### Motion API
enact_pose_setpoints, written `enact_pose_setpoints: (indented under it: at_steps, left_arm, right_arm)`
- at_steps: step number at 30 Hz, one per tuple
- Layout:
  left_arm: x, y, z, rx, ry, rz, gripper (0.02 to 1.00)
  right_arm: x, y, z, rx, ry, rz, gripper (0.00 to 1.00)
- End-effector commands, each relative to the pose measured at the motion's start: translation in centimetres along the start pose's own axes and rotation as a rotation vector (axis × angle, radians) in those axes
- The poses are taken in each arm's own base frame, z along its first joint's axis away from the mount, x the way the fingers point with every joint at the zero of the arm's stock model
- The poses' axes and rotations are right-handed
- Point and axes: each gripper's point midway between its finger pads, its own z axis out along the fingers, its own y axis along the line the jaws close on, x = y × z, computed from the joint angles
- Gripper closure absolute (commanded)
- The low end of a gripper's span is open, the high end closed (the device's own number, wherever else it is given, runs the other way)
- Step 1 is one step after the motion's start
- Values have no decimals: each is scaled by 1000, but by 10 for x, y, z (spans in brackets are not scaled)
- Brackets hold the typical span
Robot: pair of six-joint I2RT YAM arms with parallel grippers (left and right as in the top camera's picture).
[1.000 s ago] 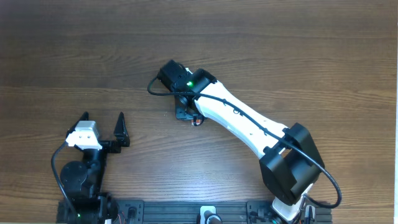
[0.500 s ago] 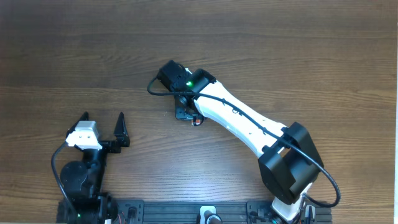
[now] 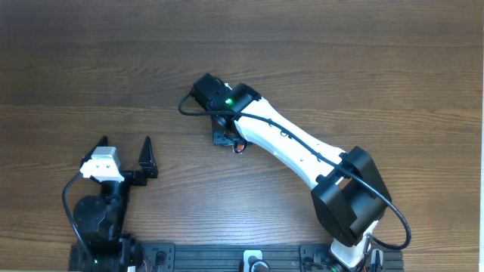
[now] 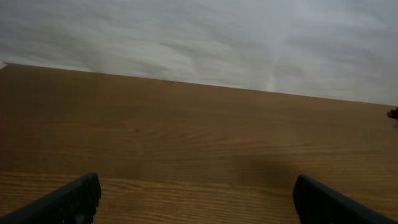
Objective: Stack Cubes
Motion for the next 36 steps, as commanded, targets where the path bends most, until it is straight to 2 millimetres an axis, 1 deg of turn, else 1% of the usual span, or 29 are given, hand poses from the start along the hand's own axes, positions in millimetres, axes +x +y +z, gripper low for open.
enact_pose_setpoints:
  at_steps: [1,5,10,14,15,18,23,25,27,30,32,36]
  left_arm:
    - [2,-3,0,17,-2,16,18]
    - [2,-3,0,17,-2,16,18]
    - [2,-3,0,17,-2,16,18]
    - [2,-3,0,17,-2,16,20]
    - [2,-3,0,17,-2,16,20]
    - [2,-3,0,17,-2,16,18]
    - [2,-3,0,17,-2,16,23]
    - [2,-3,0,17,-2,16,18]
    - [2,-3,0,17,-2,16,20]
    - [2,-3,0,17,-2,16,20]
    - [2,-3,0,17,-2,16,20]
    - [2,-3,0,17,-2,16,23]
  right_arm:
    - [-6,0,1,0,-5,4,673]
    - [-6,0,1,0,-5,4,599]
    - [-7,-2,1,1,-6,11,450]
    - [-13,-8,0,2,-8,16,220]
    - [-15,-9,-2,1,-11,14,134]
    - [-23,-10,-16,-12,-32,-4,9]
    - [-35,-11,-59,-27,-94,-26,9]
    - [-35,-19,-77,-18,-110,-22,7]
    - [-34,-33,-89,-3,-117,-2,9]
    - [-30,-62,-96,30,-87,47,7]
    - [-27,-77,-95,50,-66,75,7]
    - [-21,-103,-80,90,-13,115,7]
